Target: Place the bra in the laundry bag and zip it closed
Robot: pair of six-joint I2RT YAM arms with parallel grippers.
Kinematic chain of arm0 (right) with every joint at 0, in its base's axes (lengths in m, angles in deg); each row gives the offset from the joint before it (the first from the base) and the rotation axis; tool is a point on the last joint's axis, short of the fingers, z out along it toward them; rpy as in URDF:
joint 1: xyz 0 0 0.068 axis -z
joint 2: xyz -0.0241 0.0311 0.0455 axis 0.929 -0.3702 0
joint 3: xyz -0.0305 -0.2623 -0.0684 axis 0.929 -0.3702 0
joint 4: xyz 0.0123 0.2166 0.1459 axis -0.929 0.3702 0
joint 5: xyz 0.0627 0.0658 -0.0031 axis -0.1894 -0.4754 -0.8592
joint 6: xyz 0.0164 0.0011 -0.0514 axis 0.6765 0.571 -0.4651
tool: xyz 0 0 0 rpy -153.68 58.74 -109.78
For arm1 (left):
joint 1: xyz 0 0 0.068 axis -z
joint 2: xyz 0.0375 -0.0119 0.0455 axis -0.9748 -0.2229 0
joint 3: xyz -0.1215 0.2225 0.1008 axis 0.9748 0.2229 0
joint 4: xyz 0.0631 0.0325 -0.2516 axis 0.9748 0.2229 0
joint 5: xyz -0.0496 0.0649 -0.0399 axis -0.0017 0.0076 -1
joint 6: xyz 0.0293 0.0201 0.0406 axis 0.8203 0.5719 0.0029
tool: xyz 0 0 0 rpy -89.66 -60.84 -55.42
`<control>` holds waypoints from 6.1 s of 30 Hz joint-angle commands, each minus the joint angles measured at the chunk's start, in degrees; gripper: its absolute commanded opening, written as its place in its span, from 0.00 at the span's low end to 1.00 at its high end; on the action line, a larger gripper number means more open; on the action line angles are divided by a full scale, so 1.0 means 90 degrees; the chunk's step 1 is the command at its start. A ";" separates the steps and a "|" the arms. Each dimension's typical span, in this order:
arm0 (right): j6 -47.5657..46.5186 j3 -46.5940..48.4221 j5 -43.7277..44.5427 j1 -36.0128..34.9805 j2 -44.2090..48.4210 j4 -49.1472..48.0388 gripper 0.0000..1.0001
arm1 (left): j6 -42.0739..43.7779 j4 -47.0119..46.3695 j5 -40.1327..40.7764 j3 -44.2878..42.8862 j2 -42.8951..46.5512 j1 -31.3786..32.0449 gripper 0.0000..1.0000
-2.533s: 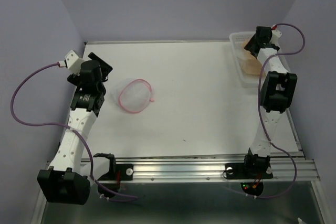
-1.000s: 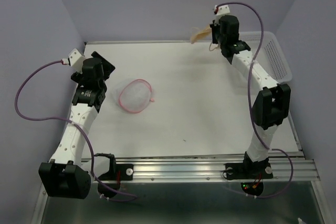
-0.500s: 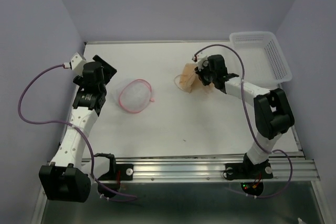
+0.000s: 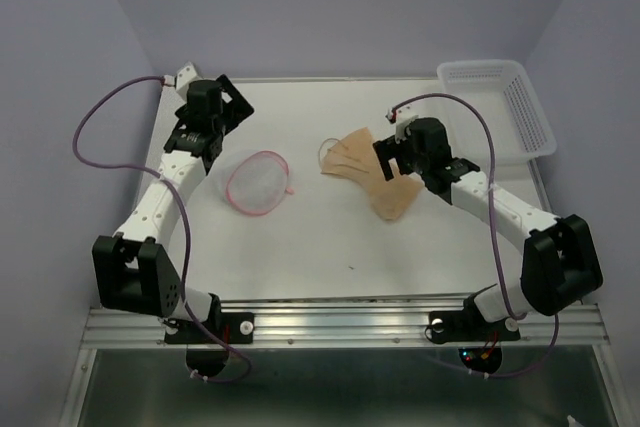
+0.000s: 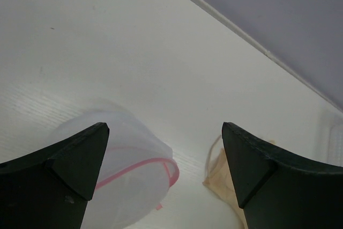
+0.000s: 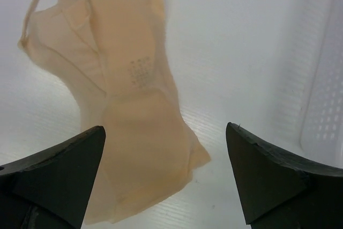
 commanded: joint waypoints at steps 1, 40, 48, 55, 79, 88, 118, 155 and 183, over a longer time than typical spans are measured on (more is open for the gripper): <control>0.2451 0.0059 0.2241 0.0023 0.0340 0.0114 1.00 | 0.0865 -0.0096 -0.0328 -0.0817 -0.0580 0.0809 0.99; 0.6181 -0.1651 -0.0382 0.1263 -0.0616 0.0134 0.68 | 0.1736 0.0705 -0.2086 -0.4257 -0.5847 0.2257 0.68; 0.5664 -0.0977 -0.0353 0.1508 -0.0889 0.0183 0.39 | 0.1228 0.0129 -0.1891 -0.2596 -0.5008 0.2345 0.49; 0.4717 -0.0060 -0.0139 0.1566 -0.1173 0.1059 0.09 | 0.0955 -0.0115 -0.1823 -0.1649 -0.4363 0.2462 0.48; 0.3739 0.3983 0.2184 0.0122 -0.2362 0.4761 0.06 | 0.0710 -0.0936 -0.2359 -0.1629 -0.4118 0.2628 0.37; 0.3720 0.5068 0.2217 -0.0348 -0.2979 0.5047 0.09 | 0.0613 -0.1258 -0.2594 -0.1610 -0.4215 0.2765 0.28; 0.2842 0.6348 -0.0257 -0.0592 -0.3576 0.3425 0.53 | 0.0300 -0.1492 -0.2994 -0.1414 -0.4420 0.2697 0.21; -0.2041 0.4746 -0.1007 -0.0465 -0.4005 0.2312 0.27 | 0.1296 -0.1004 -0.3199 -0.1912 -0.4733 0.2619 0.21; -0.0675 0.4990 -0.0148 -0.0231 -0.3878 0.1228 0.01 | 0.1443 -0.1160 -0.3375 -0.1893 -0.4704 0.2619 0.11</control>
